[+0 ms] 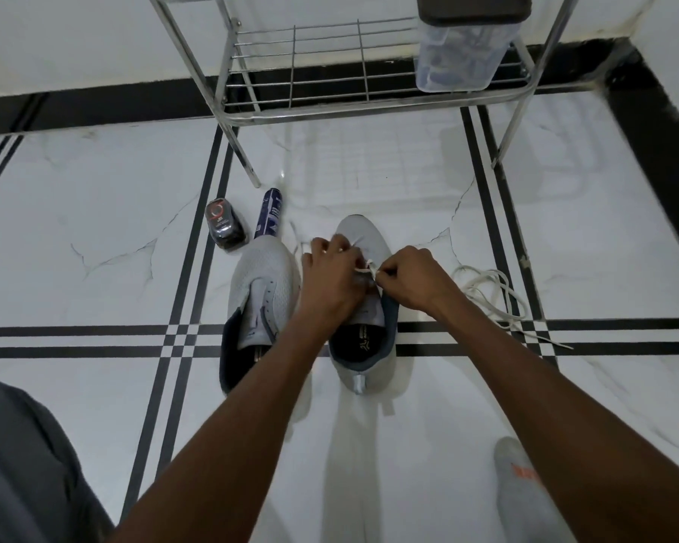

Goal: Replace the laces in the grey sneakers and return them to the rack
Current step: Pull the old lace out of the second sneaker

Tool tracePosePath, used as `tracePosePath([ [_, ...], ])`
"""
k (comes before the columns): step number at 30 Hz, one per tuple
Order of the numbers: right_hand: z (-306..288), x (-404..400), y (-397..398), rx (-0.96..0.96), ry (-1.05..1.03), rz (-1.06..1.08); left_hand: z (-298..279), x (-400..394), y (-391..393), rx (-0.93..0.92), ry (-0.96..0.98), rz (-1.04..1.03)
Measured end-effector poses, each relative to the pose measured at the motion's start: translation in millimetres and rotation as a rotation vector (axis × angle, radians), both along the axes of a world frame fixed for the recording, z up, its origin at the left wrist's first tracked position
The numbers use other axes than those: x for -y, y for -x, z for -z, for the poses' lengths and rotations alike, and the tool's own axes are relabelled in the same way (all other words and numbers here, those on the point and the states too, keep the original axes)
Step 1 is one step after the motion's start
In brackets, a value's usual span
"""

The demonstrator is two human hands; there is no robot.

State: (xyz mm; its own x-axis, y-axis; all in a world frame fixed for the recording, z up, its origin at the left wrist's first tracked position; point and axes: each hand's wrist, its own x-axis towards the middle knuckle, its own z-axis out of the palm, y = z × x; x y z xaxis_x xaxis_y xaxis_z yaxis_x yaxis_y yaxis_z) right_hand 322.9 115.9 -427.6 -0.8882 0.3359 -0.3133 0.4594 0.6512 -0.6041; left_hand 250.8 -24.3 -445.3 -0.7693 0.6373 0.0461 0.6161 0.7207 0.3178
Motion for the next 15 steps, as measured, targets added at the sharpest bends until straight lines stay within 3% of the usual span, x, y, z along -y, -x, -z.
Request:
tracePosePath([
  [2,2,0,0,0.003,0.002,0.009,0,-5,3,-0.005,0.019,0.028],
  [3,4,0,-1,0.004,0.001,0.020,1,-1,6,0.013,-0.082,-0.006],
  [6,9,-4,-5,0.008,-0.003,0.049,-7,25,32,0.148,-0.572,-0.484],
  [7,10,-4,-5,0.005,-0.007,0.057,-9,35,44,0.156,-0.634,-0.629],
  [8,10,-4,-6,0.000,-0.011,0.061,-12,42,50,0.127,-0.576,-0.682],
  [15,6,0,1,-0.019,-0.070,0.067,6,21,-9,0.265,-0.364,-0.285],
])
